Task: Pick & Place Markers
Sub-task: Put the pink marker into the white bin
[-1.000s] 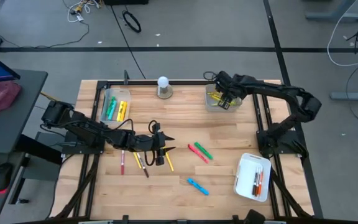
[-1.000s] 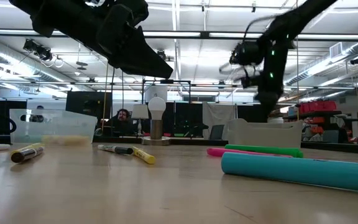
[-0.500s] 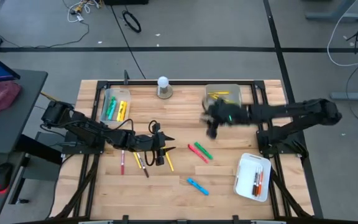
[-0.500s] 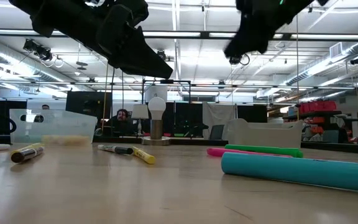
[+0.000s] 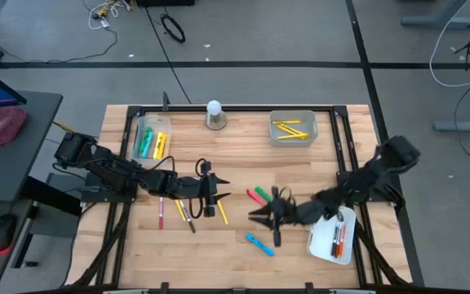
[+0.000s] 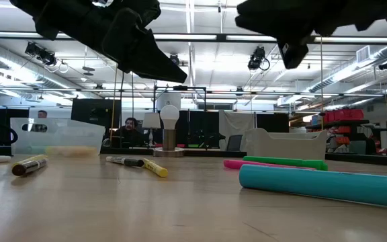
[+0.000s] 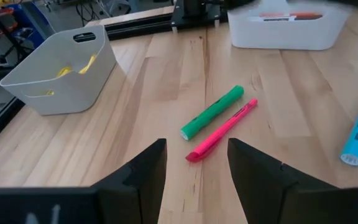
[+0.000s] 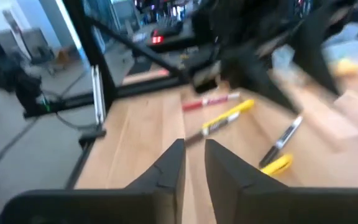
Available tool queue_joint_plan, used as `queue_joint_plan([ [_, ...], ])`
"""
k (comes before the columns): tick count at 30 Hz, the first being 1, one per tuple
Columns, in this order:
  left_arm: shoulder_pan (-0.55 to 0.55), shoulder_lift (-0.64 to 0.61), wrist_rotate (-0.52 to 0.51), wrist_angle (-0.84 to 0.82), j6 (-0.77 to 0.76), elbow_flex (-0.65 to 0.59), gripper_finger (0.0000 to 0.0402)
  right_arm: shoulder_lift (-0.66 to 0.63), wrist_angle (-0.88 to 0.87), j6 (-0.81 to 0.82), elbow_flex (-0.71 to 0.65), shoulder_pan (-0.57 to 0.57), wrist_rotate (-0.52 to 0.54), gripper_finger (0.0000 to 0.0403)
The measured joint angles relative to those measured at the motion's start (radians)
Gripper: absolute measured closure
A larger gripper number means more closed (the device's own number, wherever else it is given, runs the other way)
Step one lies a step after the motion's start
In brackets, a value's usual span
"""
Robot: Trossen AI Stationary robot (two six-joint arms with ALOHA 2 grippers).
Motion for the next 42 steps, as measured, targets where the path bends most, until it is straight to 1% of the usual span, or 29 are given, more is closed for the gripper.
queue_joint_plan([
  [3,0.0,0.0,0.0,0.015,-0.001,0.0,0.0225,0.099,-0.004,0.005,0.045,0.017,0.002,0.0353],
  [6,0.0,0.0,0.0,0.018,-0.002,0.0,0.0225,0.165,-0.006,-0.009,0.075,0.014,-0.028,0.0364],
  [11,-0.019,0.0,-0.003,-0.008,-0.008,0.0,0.0225,0.203,-0.008,-0.006,0.088,-0.016,-0.035,0.0368],
  [12,-0.026,0.0,-0.02,-0.018,-0.017,0.0,0.0225,0.203,-0.005,-0.002,0.088,-0.024,-0.034,0.0366],
  [13,-0.033,-0.001,-0.059,-0.042,-0.044,0.0,0.0225,0.202,-0.001,0.004,0.088,-0.033,-0.035,0.0364],
  [16,-0.06,-0.026,-0.199,-0.196,-0.154,0.0,0.0225,0.202,-0.003,0.035,0.088,-0.051,-0.034,0.0352],
  [18,-0.085,-0.064,-0.252,-0.362,-0.281,0.0,0.0225,0.202,-0.001,0.036,0.088,-0.058,-0.035,0.0343],
  [20,-0.114,-0.107,-0.259,-0.541,-0.453,0.0,0.0225,0.202,-0.009,0.032,0.088,-0.063,-0.035,0.0334],
  [22,-0.152,-0.151,-0.248,-0.738,-0.671,0.0,0.0225,0.202,-0.005,0.017,0.088,-0.067,-0.035,0.0326],
  [24,-0.199,-0.188,-0.223,-0.933,-0.911,0.0,0.0225,0.202,-0.006,0.006,0.088,-0.072,-0.035,0.0321],
  [26,-0.263,-0.215,-0.169,-1.113,-1.133,0.0,0.0225,0.202,-0.005,0.005,0.088,-0.079,-0.036,0.0317],
  [28,-0.333,-0.224,-0.093,-1.227,-1.323,0.0,0.0225,0.202,-0.006,0.005,0.088,-0.084,-0.035,0.0316],
  [30,-0.403,-0.224,-0.034,-1.28,-1.478,0.0,0.0225,0.202,-0.006,0.005,0.088,-0.088,-0.035,0.0316],
  [34,-0.522,-0.204,-0.026,-1.266,-1.678,-0.001,0.0225,0.202,-0.006,0.004,0.088,-0.096,-0.035,0.0319],
  [38,-0.591,-0.171,-0.012,-1.264,-1.826,-0.001,0.0222,0.202,-0.006,0.002,0.088,-0.102,-0.035,0.0321],
  [42,-0.618,-0.119,0.031,-1.271,-1.911,-0.001,0.0207,0.202,-0.006,-0.006,0.088,-0.102,-0.035,0.0321],
])
